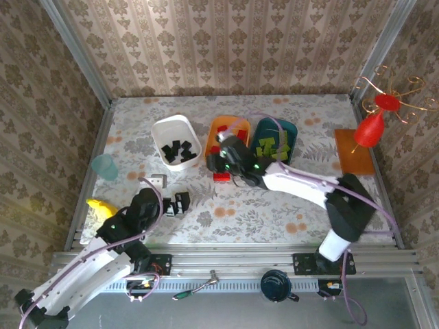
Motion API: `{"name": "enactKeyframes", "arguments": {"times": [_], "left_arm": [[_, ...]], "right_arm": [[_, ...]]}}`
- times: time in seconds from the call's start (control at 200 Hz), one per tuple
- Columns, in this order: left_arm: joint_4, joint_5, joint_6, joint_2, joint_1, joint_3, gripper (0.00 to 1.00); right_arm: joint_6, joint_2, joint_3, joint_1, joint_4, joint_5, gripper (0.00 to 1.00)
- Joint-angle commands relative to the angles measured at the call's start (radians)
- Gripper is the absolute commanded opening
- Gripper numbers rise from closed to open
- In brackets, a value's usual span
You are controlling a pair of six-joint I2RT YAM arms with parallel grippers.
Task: Sort the legos into containers by color
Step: Place the lego in the container, then pick up the lego from the center of the table.
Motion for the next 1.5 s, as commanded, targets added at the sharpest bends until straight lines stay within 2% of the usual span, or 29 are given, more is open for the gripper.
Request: {"name": "enactKeyframes", "arguments": {"times": [0.0, 0.18, 0.23, 0.265, 0.29, 0.295, 0.3, 0.32, 0.36, 0.46, 0.68, 0.745, 0.85, 0.975, 1.135, 1.345, 1.49], "left_arm": [[-0.072, -0.033, -0.015, -0.032, 0.009, 0.035, 1.00], [-0.087, -0.004, -0.019, -0.002, 0.009, 0.053, 0.99], [-0.085, -0.006, -0.021, 0.017, 0.009, 0.055, 1.00], [-0.075, -0.005, -0.016, 0.033, 0.009, 0.055, 1.00], [-0.064, -0.005, -0.013, 0.045, 0.009, 0.054, 1.00], [-0.062, -0.006, -0.013, 0.047, 0.010, 0.054, 1.00], [-0.060, -0.006, -0.012, 0.049, 0.010, 0.054, 1.00], [-0.049, -0.004, -0.009, 0.061, 0.010, 0.054, 1.00], [-0.024, 0.000, 0.000, 0.084, 0.010, 0.056, 1.00], [0.025, -0.015, 0.003, 0.157, 0.009, 0.072, 1.00], [0.081, -0.057, 0.010, 0.145, 0.011, 0.079, 1.00], [0.078, -0.069, 0.019, 0.121, 0.011, 0.078, 1.00], [0.068, -0.088, 0.026, 0.088, 0.014, 0.076, 1.00], [0.057, -0.093, 0.028, 0.053, 0.017, 0.069, 1.00], [0.037, -0.090, 0.025, 0.015, 0.018, 0.060, 1.00], [0.039, -0.063, 0.025, 0.000, 0.021, 0.047, 1.00], [0.039, -0.050, 0.022, -0.007, 0.024, 0.034, 1.00]], "right_arm": [[-0.135, 0.203, 0.220, 0.001, -0.067, -0.187, 0.29], [-0.106, 0.531, 0.658, -0.028, -0.147, -0.211, 0.29], [-0.091, 0.615, 0.790, -0.037, -0.195, -0.215, 0.32], [-0.083, 0.665, 0.875, -0.041, -0.232, -0.215, 0.40], [-0.077, 0.695, 0.931, -0.044, -0.254, -0.219, 0.53], [-0.077, 0.695, 0.931, -0.044, -0.254, -0.219, 0.53], [-0.076, 0.705, 0.948, -0.045, -0.261, -0.219, 0.59], [-0.073, 0.717, 0.971, -0.046, -0.269, -0.222, 0.68], [-0.066, 0.716, 0.985, -0.051, -0.270, -0.222, 0.78], [-0.071, 0.606, 0.858, -0.053, -0.214, -0.189, 0.84], [-0.037, 0.154, 0.248, -0.054, -0.020, -0.007, 0.88], [-0.002, 0.045, 0.097, -0.035, -0.022, 0.074, 0.89], [0.080, -0.064, -0.092, 0.001, -0.021, 0.182, 0.90], [0.182, -0.109, -0.241, 0.042, -0.019, 0.271, 0.91], [0.241, -0.051, -0.269, 0.092, -0.036, 0.351, 0.93], [0.238, 0.169, -0.087, 0.095, -0.102, 0.355, 1.00], [0.250, 0.272, 0.015, 0.094, -0.161, 0.397, 1.00]]}}
